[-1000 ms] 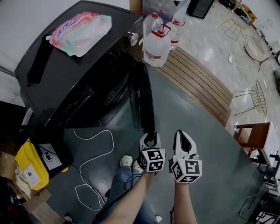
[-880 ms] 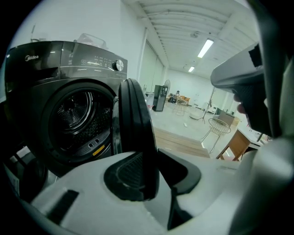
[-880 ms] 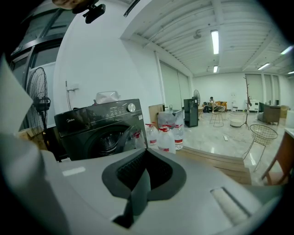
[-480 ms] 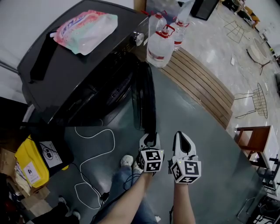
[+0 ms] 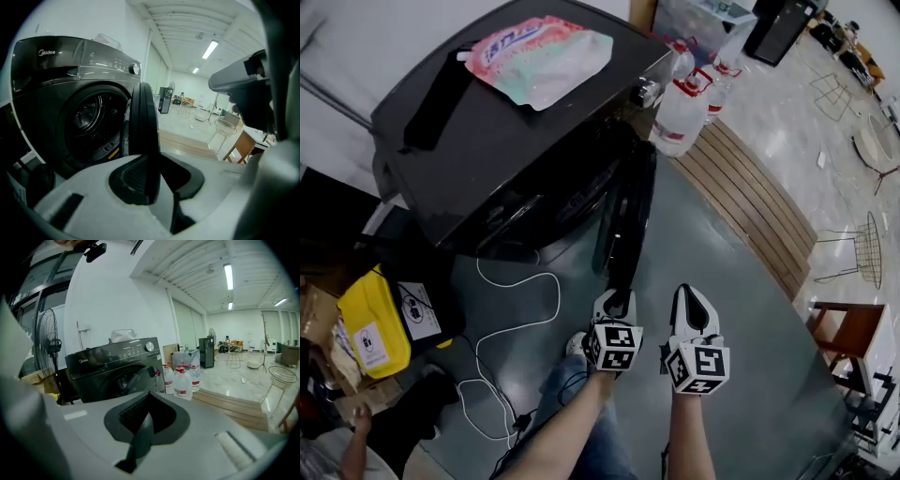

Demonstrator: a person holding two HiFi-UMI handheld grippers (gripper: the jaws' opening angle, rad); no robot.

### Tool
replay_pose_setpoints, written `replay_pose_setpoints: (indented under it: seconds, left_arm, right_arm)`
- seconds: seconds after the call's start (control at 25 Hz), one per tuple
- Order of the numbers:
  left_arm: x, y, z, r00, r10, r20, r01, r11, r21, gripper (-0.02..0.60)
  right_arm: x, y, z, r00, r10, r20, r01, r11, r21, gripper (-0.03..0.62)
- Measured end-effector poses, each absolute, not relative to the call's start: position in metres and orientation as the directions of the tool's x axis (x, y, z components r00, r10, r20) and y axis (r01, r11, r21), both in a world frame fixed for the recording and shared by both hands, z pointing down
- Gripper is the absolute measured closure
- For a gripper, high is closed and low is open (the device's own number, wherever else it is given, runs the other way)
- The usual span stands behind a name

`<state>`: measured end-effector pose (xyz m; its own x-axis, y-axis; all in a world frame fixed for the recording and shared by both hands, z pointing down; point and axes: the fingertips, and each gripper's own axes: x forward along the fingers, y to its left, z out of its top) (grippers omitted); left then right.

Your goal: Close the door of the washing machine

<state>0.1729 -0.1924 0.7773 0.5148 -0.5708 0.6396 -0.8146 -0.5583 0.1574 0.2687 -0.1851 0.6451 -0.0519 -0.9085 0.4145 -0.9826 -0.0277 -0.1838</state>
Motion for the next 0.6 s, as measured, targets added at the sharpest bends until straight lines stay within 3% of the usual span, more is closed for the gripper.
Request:
replay_pose_setpoints:
  seconds: [0.6]
  left_arm:
    - [0.067,-0.257,0.777,0.448,-0.625,0.639,-0.855,-0.508,0.103,0.508]
  right_arm:
    - [0.177,-0.242,0.65,-0.244,-0.875,0.418,-0.963,0.169,-0.208,0.582]
